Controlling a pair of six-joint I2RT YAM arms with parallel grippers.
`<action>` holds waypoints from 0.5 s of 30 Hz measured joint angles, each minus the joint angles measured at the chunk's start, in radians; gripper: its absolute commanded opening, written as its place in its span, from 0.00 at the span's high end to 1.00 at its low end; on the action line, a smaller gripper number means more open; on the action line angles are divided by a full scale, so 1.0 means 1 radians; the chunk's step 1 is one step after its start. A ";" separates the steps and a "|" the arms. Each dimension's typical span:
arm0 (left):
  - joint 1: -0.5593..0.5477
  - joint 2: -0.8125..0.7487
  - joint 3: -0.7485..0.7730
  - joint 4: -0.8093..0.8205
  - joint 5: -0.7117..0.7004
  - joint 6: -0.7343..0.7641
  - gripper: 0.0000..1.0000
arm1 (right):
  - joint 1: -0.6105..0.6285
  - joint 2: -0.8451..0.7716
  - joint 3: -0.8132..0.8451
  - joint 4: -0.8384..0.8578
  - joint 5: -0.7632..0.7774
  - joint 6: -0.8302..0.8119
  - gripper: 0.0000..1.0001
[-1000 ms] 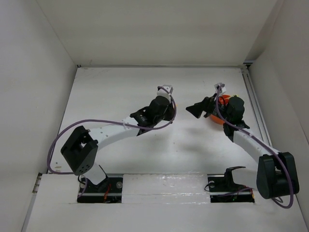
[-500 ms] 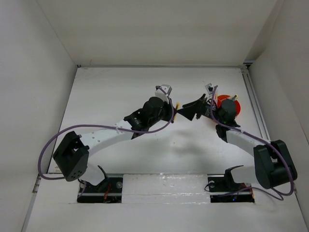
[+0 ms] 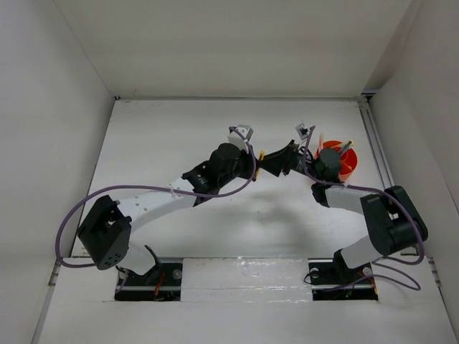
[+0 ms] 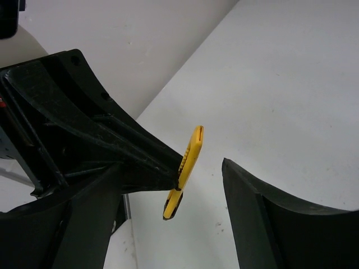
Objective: Sort the stationery into containers
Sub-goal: Place the stationery in the storage box.
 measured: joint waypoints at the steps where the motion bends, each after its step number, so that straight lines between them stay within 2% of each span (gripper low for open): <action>1: 0.001 -0.002 0.000 0.002 -0.002 0.000 1.00 | 0.002 0.007 0.002 0.016 0.000 0.010 0.24; 6: 0.002 -0.012 0.000 0.006 -0.008 0.003 1.00 | 0.002 0.022 0.004 0.080 0.000 0.049 0.22; 8: 0.000 -0.012 0.000 0.008 -0.006 0.003 1.00 | -0.003 0.022 0.005 0.095 0.000 0.055 0.19; 15: -0.008 -0.013 0.000 0.008 0.000 0.003 1.00 | -0.018 -0.017 0.006 0.071 0.002 0.034 0.16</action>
